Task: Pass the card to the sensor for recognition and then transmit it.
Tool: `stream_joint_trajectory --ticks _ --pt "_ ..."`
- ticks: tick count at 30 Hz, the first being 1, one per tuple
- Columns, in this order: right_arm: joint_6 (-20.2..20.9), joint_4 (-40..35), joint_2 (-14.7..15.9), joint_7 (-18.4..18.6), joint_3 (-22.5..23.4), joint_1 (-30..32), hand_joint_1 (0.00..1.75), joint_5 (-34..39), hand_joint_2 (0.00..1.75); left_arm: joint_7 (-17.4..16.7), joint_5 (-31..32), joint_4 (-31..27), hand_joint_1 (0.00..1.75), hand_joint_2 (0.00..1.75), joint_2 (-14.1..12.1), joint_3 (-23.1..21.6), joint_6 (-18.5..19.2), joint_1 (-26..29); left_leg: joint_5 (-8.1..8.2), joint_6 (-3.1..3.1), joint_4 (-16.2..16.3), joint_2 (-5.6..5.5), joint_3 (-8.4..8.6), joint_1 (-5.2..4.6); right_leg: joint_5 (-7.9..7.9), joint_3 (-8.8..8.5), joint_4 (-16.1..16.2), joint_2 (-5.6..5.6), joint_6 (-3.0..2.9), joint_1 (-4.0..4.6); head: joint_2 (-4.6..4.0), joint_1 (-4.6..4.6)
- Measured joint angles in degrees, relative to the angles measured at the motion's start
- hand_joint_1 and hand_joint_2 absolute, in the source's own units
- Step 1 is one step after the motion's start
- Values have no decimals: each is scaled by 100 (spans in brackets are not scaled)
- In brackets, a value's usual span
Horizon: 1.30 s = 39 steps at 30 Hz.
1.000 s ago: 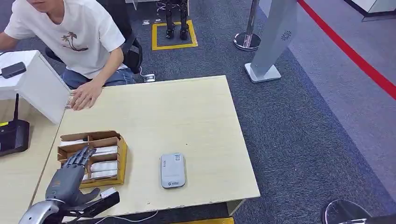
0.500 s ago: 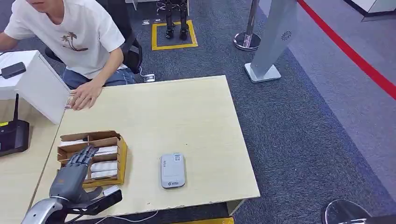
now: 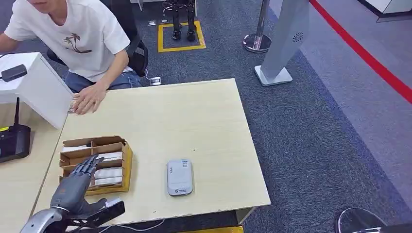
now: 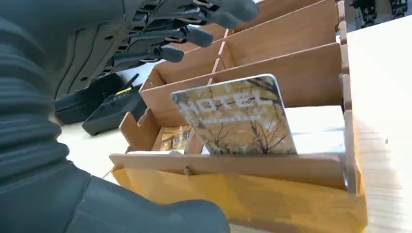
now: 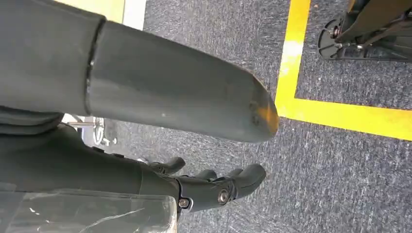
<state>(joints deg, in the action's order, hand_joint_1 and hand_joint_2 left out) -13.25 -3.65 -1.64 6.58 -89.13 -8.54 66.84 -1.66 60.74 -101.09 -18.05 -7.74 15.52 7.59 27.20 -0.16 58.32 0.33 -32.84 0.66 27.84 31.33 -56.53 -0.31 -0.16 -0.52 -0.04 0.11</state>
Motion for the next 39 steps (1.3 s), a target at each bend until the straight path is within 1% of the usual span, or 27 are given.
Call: stream_joint_trajectory --ticks 9,10,11,13,16,19,39 --pt "0 0 0 -2 0 0 0 0 0 -2 -13 -46 0 175 -39 0 -11 77 0 0 0 0 0 0 0 0 0 0 0 0 0 2" --pt "0 0 0 -2 0 0 0 0 0 -7 -13 -46 37 175 -39 0 -18 87 0 0 0 0 0 0 0 0 0 0 0 0 0 2" --pt "0 0 0 -2 0 0 0 0 0 -11 -13 -48 175 175 -39 0 -22 98 0 0 0 0 0 0 0 0 0 0 0 0 0 2" --pt "0 0 0 -4 0 0 0 0 0 -48 22 -48 175 175 -37 0 -70 115 0 0 0 0 0 0 0 0 0 0 0 0 0 2" --pt "-7 0 0 -9 0 -2 0 35 0 -144 265 -52 175 175 -17 -29 -225 107 0 0 0 0 0 0 0 1 0 0 0 0 0 2" --pt "-13 0 0 -11 0 -2 0 48 0 -179 352 -63 175 175 4 -90 -251 99 0 0 0 0 0 0 0 0 0 0 0 0 0 2" --pt "-31 -2 0 -9 0 -1 0 61 0 -181 306 -188 175 175 26 -94 -313 108 0 0 0 0 0 0 0 0 0 0 0 0 0 2"
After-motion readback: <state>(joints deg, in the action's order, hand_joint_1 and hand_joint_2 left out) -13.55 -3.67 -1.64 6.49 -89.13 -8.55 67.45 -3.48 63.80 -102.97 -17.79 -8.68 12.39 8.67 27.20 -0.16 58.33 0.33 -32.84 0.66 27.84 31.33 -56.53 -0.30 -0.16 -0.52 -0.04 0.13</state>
